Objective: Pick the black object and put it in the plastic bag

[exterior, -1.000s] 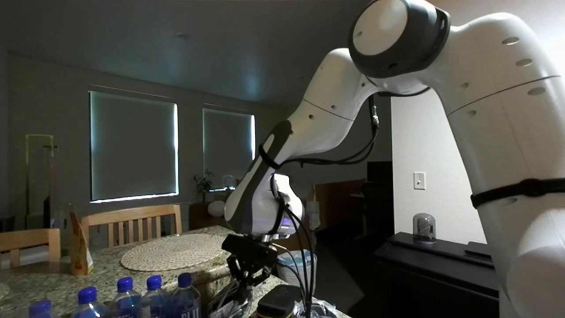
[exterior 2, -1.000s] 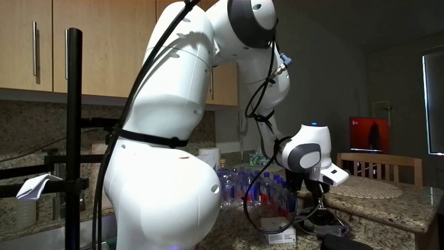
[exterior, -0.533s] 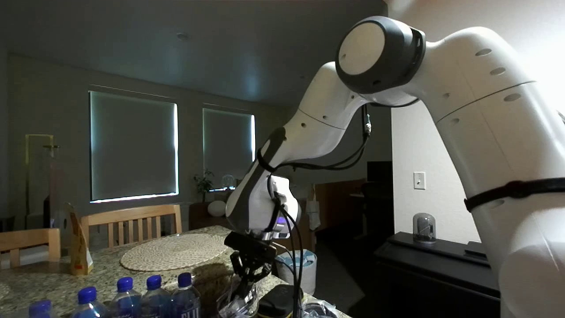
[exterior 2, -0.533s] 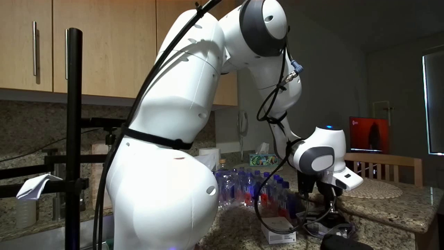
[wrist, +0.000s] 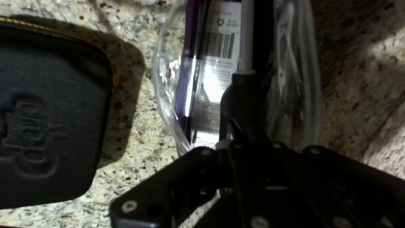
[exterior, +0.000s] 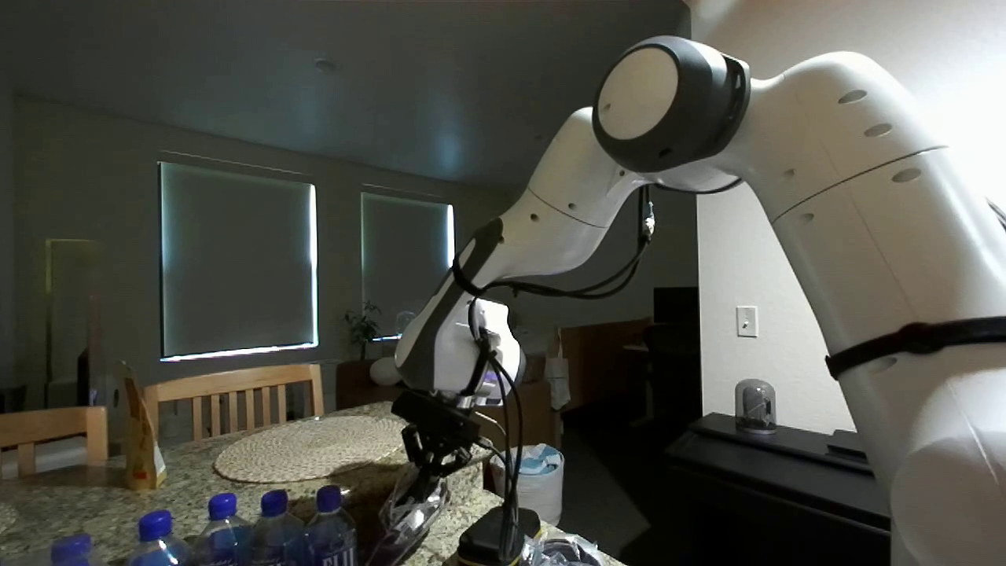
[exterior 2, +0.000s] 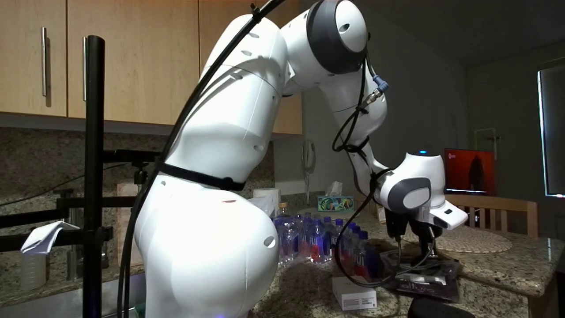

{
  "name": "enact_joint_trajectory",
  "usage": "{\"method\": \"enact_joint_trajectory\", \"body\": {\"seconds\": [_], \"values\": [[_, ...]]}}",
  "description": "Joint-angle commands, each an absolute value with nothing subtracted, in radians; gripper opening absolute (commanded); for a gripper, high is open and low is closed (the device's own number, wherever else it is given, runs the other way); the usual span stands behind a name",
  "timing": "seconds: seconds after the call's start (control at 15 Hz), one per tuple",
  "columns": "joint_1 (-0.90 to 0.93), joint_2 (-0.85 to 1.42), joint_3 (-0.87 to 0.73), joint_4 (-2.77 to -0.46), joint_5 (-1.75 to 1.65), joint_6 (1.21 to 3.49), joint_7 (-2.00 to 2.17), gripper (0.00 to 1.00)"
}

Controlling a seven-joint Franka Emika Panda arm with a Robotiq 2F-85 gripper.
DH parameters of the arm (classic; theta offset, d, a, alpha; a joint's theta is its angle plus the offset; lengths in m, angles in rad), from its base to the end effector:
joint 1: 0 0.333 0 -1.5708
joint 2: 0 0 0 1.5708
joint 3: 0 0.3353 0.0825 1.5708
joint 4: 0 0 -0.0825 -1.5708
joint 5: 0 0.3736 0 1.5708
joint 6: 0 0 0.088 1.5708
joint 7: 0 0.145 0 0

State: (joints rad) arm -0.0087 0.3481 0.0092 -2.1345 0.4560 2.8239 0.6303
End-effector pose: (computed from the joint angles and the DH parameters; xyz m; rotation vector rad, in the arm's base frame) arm 0.6143 -0.0167 0.2656 -2.4390 1.3980 -0.3546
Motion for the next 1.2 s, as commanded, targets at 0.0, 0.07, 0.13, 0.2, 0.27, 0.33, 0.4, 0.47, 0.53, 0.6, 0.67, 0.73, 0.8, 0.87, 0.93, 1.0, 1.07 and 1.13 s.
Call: {"method": "enact_joint_trajectory", "body": {"seconds": [0.0,0.07,0.13,0.2,0.27,0.33,0.4,0.47,0.53,0.6,0.67,0.73,0.8,0.87,0.93,1.0,1.07,1.13], "values": [[0.005,0.368,-0.009,-2.098,0.443,2.825,0.628,0.09],[0.004,0.369,-0.009,-2.094,0.444,2.823,0.627,0.08],[0.004,0.369,-0.009,-2.091,0.445,2.822,0.627,0.08],[0.003,0.369,-0.009,-2.089,0.446,2.821,0.626,0.08],[0.002,0.368,-0.007,-2.088,0.449,2.822,0.624,0.33],[0.000,0.368,-0.006,-2.086,0.451,2.815,0.623,0.34],[0.001,0.367,-0.008,-2.084,0.447,2.810,0.626,0.38],[0.002,0.366,-0.009,-2.084,0.446,2.807,0.627,0.45],[0.001,0.364,-0.009,-2.083,0.446,2.801,0.626,0.51],[0.003,0.361,-0.009,-2.084,0.443,2.795,0.627,0.56],[0.002,0.354,-0.006,-2.088,0.445,2.783,0.623,0.64],[0.002,0.347,-0.004,-2.093,0.445,2.774,0.619,0.69],[0.001,0.337,0.001,-2.101,0.446,2.767,0.611,0.77],[-0.001,0.328,0.007,-2.109,0.452,2.762,0.603,0.33],[-0.003,0.316,0.014,-2.119,0.460,2.762,0.594,0.36],[0.001,0.307,0.013,-2.125,0.456,2.759,0.595,0.58],[0.005,0.297,0.012,-2.133,0.453,2.762,0.597,0.59],[0.008,0.289,0.012,-2.136,0.451,2.757,0.597,0.83]]}}
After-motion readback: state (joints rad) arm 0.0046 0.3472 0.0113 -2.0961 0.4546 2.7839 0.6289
